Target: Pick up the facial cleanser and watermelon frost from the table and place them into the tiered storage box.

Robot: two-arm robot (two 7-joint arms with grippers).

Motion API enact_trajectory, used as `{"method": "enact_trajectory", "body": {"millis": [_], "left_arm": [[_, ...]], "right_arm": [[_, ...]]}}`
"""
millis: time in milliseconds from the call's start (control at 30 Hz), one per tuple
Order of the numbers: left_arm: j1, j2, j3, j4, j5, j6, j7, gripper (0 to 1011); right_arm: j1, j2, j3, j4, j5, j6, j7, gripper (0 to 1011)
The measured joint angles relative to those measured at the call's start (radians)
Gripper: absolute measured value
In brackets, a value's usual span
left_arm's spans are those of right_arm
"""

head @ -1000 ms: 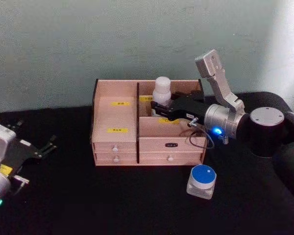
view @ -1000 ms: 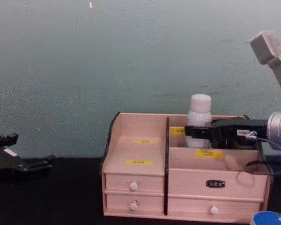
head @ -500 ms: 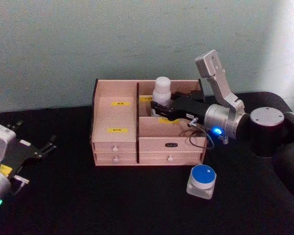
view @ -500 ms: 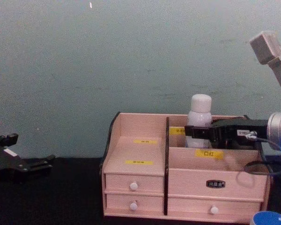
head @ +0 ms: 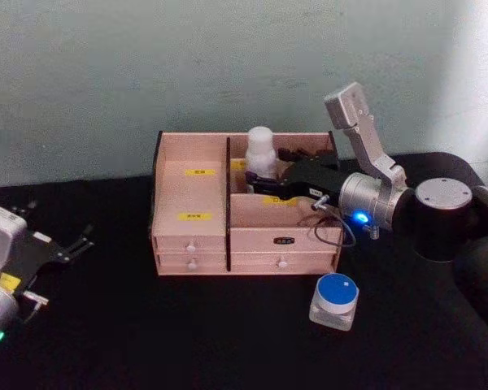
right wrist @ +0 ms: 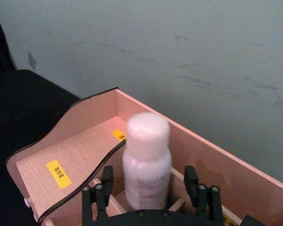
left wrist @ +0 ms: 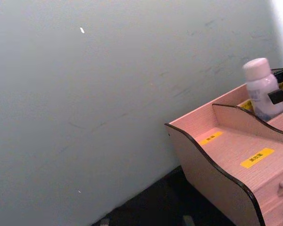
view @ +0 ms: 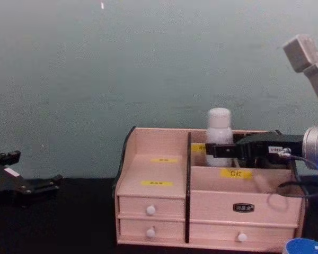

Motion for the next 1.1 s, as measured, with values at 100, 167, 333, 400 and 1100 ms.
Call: {"method": "enact_trajectory", "body": {"millis": [100,167,333,400,1100], "left_arm": [[0.0,0.0,0.0,0.0,0.0,0.0,0.0,1001],[0.0,0.0,0.0,0.0,0.0,0.0,0.0,1001],[0.0,0.0,0.0,0.0,0.0,0.0,0.0,1001],[0.0,0.0,0.0,0.0,0.0,0.0,0.0,1001],[0.0,0.0,0.0,0.0,0.0,0.0,0.0,1001]], "right_arm": [[0.0,0.0,0.0,0.0,0.0,0.0,0.0,1003],[0.0,0.0,0.0,0.0,0.0,0.0,0.0,1000],[0.0,0.0,0.0,0.0,0.0,0.0,0.0,1000],[0.0,0.0,0.0,0.0,0.0,0.0,0.0,1000],[-0.135,0.081,0.072,-0.248,0.07,0.035,-0.022,1000]]}}
